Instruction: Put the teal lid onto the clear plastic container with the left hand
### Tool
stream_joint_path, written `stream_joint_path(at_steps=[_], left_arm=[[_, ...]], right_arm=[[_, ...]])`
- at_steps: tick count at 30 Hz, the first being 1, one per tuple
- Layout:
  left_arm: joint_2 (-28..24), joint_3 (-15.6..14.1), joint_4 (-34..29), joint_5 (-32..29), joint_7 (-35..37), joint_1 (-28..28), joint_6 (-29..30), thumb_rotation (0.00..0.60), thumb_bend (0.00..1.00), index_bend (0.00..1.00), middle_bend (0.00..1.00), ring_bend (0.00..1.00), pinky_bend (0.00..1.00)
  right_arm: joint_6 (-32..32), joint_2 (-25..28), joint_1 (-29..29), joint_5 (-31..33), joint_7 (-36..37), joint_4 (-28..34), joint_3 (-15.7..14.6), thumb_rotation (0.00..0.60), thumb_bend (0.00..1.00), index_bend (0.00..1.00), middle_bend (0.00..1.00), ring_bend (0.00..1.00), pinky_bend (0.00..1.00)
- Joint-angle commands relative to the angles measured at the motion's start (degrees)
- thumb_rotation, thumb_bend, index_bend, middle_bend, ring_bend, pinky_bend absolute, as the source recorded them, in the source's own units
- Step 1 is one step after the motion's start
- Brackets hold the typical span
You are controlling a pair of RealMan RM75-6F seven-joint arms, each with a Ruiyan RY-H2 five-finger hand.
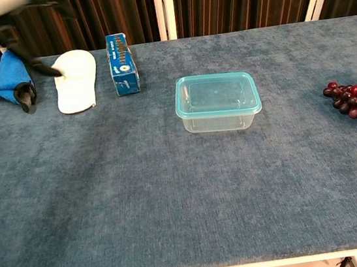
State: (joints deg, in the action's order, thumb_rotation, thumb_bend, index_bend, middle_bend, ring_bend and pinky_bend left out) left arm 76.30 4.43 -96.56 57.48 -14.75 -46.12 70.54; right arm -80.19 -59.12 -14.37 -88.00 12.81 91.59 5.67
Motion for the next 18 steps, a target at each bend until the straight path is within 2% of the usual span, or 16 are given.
stream_joint_path(at_steps=[1,6,12,18], left_arm=[[-5.0,-4.4,2.7,6.6,7.3,9.4,8.0,0.600,0.00,0.22,0.15,0.00,0.00],[-7.6,-7.4,5.0,10.7,11.8,18.2,15.4,0.600,0.00,0.22,0.15,0.00,0.00],[-9.6,-10.1,4.7,13.1,13.8,26.0,20.1,0.600,0.00,0.22,0.15,0.00,0.00],[-9.0,-10.7,3.2,15.9,13.4,32.6,25.7,0.600,0.00,0.22,0.15,0.00,0.00]], right_arm=[[-0.6,-0.5,0.6,0.1,0.0,-0.8,-0.2,0.600,0.03,0.00,0.00,0.00,0.00],[-1.3,-1.2,2.1,1.3,-0.1,-2.2,-0.6,0.600,0.03,0.00,0.00,0.00,0.00],[-2.8,-2.6,3.9,1.3,0.1,-3.7,-1.6,0.600,0.03,0.00,0.00,0.00,0.00],[-5.5,-3.5,5.8,0.3,-0.1,-4.0,-2.2,0.600,0.03,0.00,0.00,0.00,0.00]])
